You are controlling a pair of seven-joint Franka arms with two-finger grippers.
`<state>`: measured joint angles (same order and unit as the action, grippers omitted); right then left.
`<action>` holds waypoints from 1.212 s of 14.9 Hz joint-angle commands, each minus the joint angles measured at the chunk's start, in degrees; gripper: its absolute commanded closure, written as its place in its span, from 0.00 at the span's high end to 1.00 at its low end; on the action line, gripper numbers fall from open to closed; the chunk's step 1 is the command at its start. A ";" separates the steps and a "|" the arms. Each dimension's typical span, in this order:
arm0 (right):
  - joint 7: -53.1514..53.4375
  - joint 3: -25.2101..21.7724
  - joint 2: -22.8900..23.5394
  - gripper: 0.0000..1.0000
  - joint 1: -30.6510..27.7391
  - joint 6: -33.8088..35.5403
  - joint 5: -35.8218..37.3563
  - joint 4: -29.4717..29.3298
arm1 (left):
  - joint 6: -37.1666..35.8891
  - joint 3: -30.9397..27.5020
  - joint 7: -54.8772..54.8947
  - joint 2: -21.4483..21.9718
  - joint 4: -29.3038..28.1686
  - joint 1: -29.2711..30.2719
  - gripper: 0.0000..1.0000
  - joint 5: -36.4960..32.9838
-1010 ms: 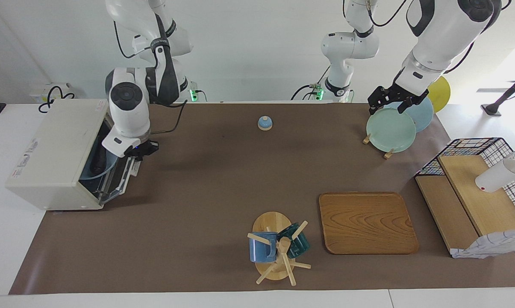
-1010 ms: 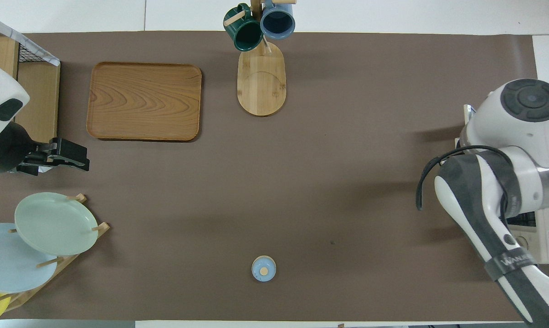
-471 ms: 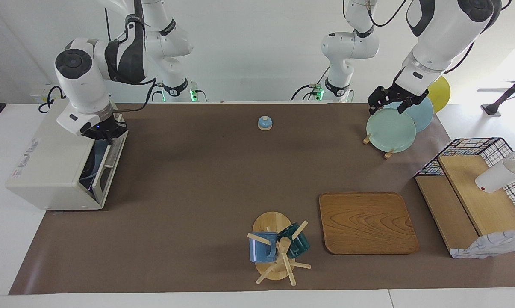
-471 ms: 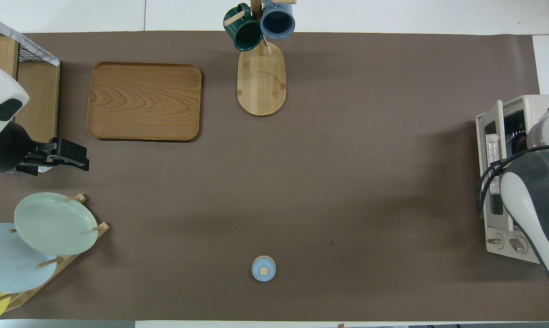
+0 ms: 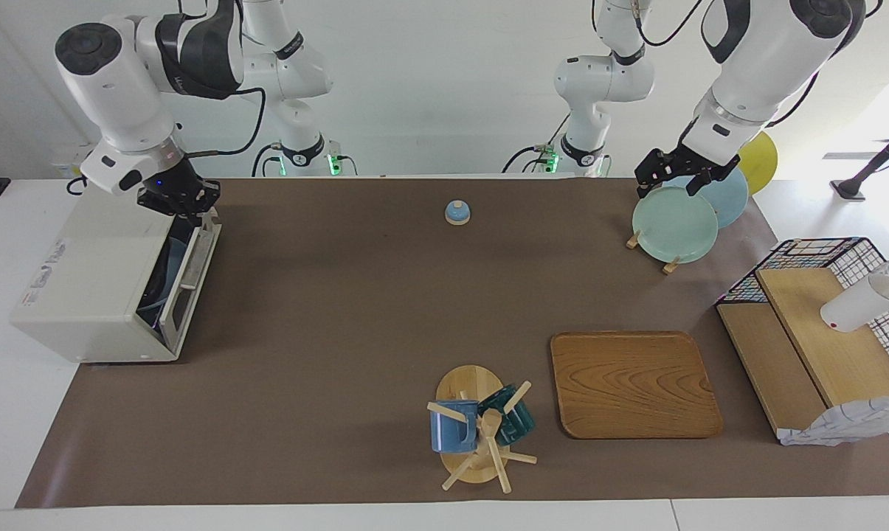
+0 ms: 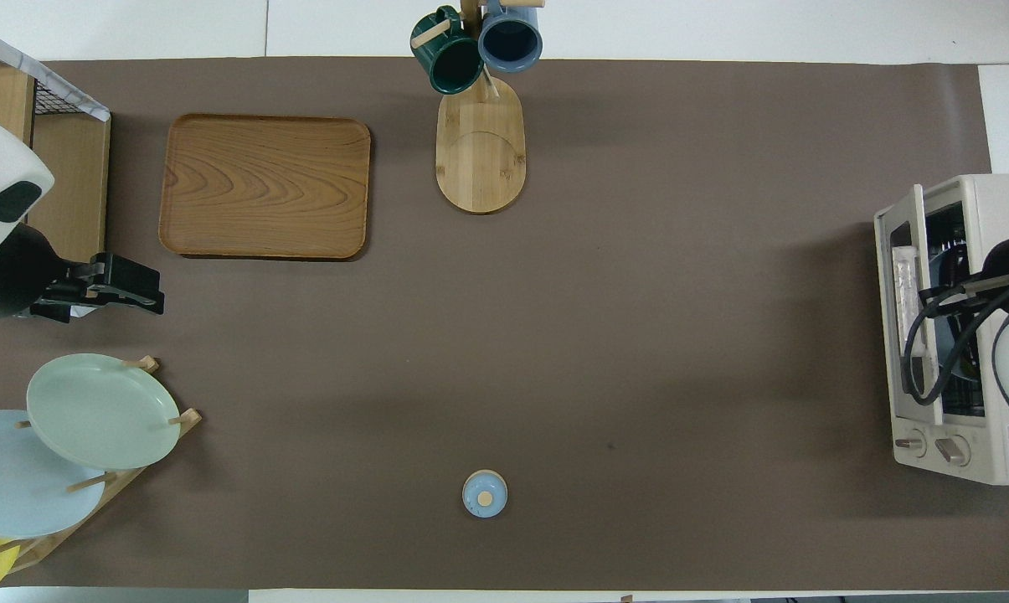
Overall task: Put eggplant into oven
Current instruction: 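Push the oven door shut upward with the right gripper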
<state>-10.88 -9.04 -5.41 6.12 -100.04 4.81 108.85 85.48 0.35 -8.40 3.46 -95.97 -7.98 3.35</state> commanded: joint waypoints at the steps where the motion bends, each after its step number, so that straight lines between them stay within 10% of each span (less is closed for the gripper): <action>1: 4.63 0.25 1.53 0.00 2.05 -9.18 -1.47 6.36 | -1.37 0.44 0.49 -0.21 1.22 0.60 1.00 -0.98; 18: 2.01 0.07 5.67 0.00 -0.84 -8.78 8.11 7.70 | -1.37 0.44 0.49 -0.21 1.14 0.60 1.00 -0.98</action>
<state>-6.46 -9.28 1.13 7.01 -110.00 12.31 116.36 85.48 0.35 -8.40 3.46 -95.97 -7.98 3.35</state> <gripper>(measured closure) 0.991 0.000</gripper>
